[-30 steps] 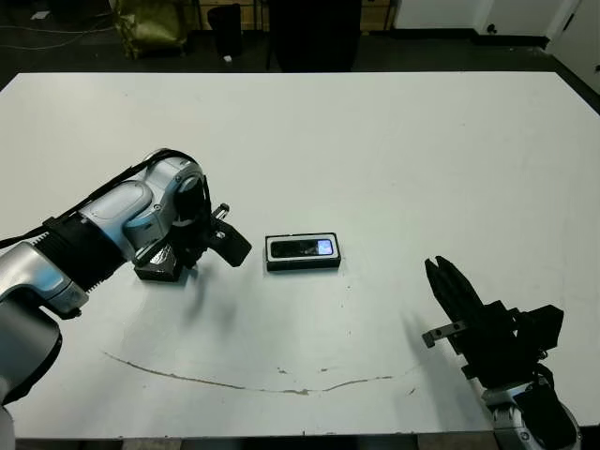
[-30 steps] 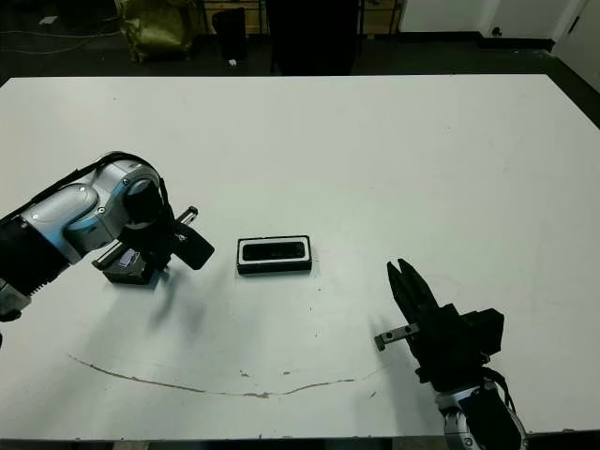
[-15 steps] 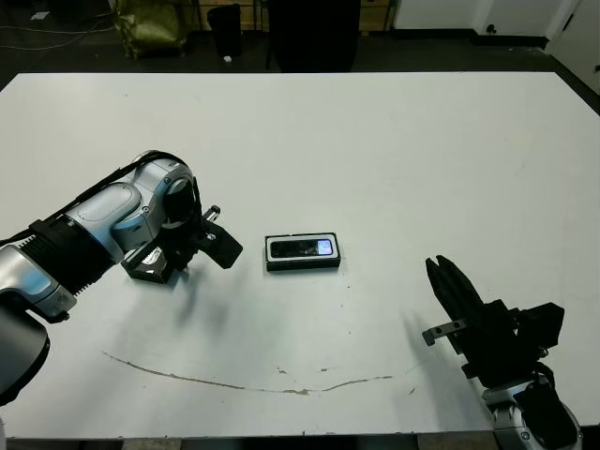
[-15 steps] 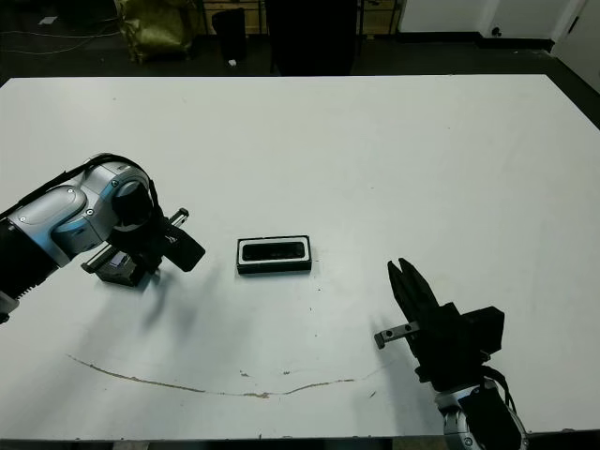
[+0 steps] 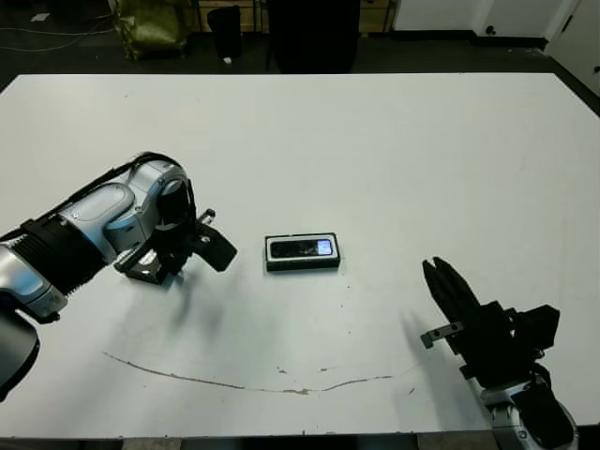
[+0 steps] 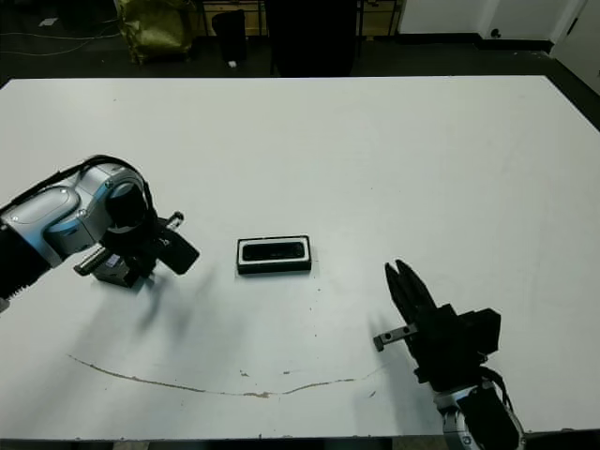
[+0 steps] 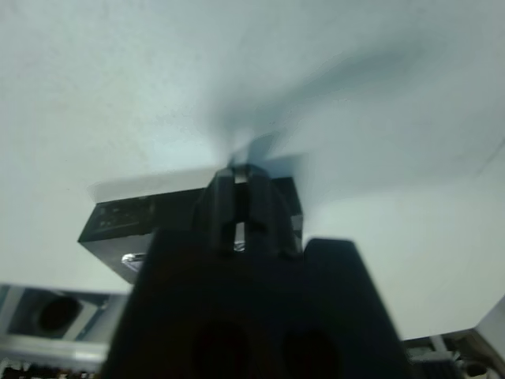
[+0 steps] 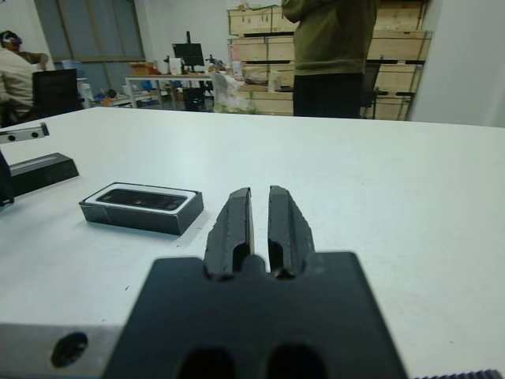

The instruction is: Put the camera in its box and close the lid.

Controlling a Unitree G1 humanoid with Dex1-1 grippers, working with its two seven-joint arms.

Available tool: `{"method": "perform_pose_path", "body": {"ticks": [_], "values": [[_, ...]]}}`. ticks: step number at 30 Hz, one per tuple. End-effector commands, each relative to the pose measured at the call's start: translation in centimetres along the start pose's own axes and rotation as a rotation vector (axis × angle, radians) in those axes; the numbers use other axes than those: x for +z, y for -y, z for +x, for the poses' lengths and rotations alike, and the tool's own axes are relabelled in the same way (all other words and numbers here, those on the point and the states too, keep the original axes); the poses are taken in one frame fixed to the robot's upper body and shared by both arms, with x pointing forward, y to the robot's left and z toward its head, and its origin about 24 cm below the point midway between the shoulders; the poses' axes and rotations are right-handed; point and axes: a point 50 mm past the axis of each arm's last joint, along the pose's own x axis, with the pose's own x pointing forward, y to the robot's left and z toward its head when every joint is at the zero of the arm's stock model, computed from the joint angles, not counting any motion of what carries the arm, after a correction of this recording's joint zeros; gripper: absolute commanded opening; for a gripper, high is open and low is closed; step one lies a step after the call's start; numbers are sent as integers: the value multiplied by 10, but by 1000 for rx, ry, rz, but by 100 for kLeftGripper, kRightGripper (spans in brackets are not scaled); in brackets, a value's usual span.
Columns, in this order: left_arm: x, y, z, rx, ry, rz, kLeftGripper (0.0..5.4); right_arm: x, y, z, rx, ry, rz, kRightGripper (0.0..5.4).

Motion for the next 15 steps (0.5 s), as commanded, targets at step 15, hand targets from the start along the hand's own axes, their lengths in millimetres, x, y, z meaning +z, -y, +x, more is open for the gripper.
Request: {"method": "perform_pose_path", "body": {"ticks": [15], "values": [[12, 29, -119, 667, 688, -194, 0, -5, -3, -1, -20, -75, 6, 2]]}}
